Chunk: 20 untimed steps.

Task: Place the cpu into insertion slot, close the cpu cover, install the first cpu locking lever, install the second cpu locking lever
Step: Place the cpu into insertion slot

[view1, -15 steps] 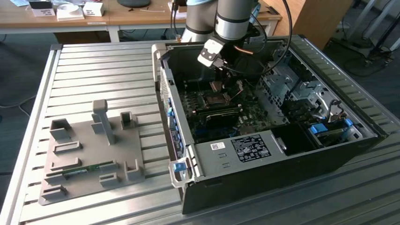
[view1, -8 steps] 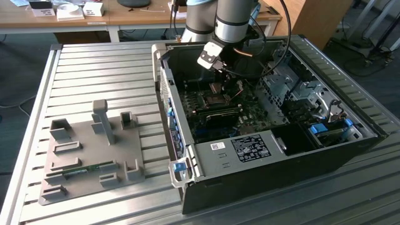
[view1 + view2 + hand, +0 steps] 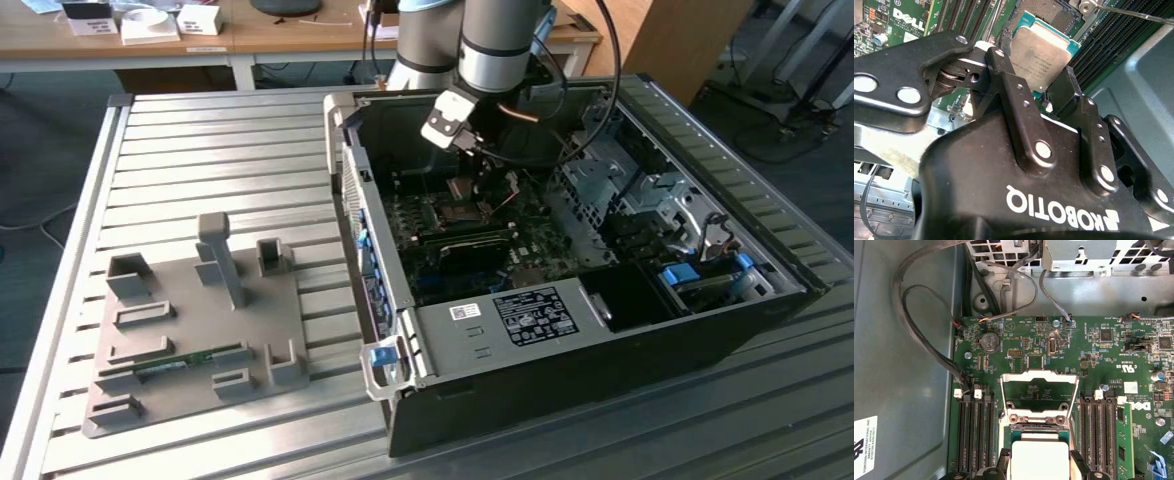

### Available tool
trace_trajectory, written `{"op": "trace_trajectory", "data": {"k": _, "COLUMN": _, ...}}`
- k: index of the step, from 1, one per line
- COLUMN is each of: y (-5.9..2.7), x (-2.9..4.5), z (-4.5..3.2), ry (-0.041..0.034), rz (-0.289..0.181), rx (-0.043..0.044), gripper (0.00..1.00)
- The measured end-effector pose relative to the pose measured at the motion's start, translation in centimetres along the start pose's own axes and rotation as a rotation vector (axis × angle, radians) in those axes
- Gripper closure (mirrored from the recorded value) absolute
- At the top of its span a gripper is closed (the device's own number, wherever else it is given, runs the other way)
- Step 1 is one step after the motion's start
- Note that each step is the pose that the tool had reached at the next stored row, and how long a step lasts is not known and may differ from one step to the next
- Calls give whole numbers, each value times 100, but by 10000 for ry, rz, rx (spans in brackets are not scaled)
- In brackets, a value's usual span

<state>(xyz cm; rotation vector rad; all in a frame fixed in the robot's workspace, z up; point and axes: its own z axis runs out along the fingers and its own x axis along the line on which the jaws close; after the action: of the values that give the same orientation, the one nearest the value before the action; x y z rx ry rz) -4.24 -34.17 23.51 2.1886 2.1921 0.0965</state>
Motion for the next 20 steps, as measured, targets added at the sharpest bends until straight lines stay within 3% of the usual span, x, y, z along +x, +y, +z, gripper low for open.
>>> {"op": "trace_trajectory", "data": {"k": 12, "y": -16, "x": -2, "z": 87, "ry": -37, "rz": -3, "rx": 2, "gripper": 46}}
{"op": "trace_trajectory", "data": {"k": 20, "y": -17, "x": -1, "z": 90, "ry": -38, "rz": -3, "rx": 1, "gripper": 46}}
